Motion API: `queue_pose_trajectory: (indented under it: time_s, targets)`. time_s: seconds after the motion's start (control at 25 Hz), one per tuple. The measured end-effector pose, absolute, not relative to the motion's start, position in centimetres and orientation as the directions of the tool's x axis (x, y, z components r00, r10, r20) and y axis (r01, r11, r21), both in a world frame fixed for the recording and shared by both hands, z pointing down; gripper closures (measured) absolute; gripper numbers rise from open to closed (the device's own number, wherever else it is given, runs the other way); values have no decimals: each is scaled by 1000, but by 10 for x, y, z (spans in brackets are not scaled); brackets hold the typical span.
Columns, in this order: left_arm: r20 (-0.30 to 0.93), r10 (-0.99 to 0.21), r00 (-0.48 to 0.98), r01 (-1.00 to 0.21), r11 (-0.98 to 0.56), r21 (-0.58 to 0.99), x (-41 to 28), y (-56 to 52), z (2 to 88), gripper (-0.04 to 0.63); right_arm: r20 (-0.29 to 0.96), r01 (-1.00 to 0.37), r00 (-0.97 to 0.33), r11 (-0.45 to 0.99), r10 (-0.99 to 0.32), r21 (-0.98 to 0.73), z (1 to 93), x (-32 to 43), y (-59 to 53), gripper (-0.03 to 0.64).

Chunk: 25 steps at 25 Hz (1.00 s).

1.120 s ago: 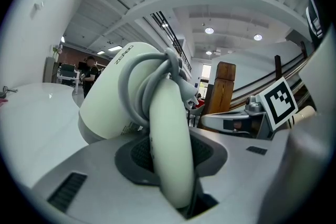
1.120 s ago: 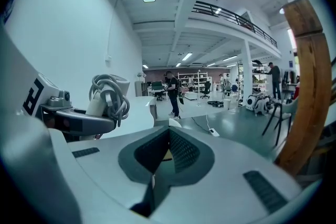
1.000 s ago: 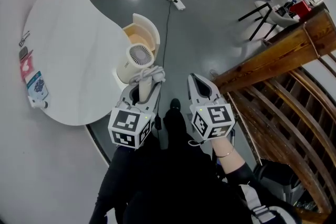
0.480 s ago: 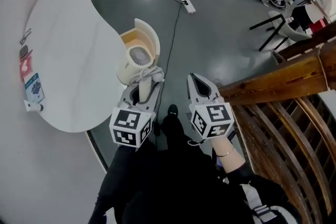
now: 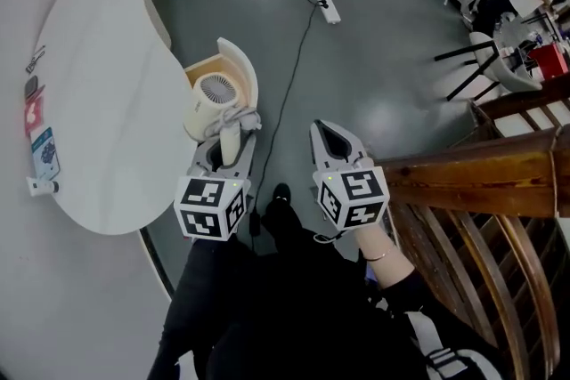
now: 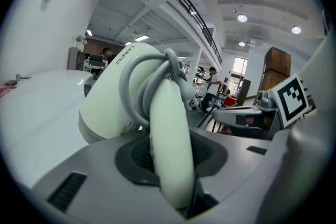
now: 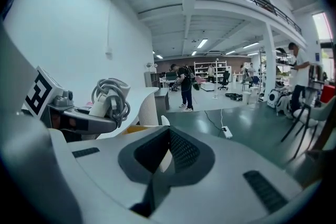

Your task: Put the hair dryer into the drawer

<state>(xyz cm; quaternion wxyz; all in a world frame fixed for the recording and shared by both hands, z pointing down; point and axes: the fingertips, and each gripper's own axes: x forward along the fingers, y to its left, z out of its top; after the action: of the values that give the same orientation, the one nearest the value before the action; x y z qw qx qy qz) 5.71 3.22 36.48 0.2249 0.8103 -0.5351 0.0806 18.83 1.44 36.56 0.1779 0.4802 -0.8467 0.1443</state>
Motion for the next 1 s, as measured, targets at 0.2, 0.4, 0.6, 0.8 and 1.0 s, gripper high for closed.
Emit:
queue_pose_trajectory:
  time_s: [0.2, 0.4, 0.6, 0.8, 1.0]
  targets:
    - [402, -836, 374, -920, -278, 277, 68, 3, 369, 469, 458, -846, -501, 528, -734, -80, 368, 200, -17, 615]
    - [413, -842, 348, -930, -253, 268, 75, -19, 368, 469, 462, -838, -513, 539, -724, -86, 367, 211, -41, 615]
    - [425, -839, 341, -933, -244, 265, 84, -38, 370, 469, 465, -838, -512, 538, -722, -87, 369, 225, -56, 615]
    - [434, -840, 326, -938, -230, 259, 90, -51, 373, 469, 475, -823, -527, 562, -705, -80, 373, 222, -63, 615]
    - [440, -848, 296, -945, -192, 265, 92, -58, 375, 469, 478, -804, -548, 590, -687, -74, 373, 220, -69, 615]
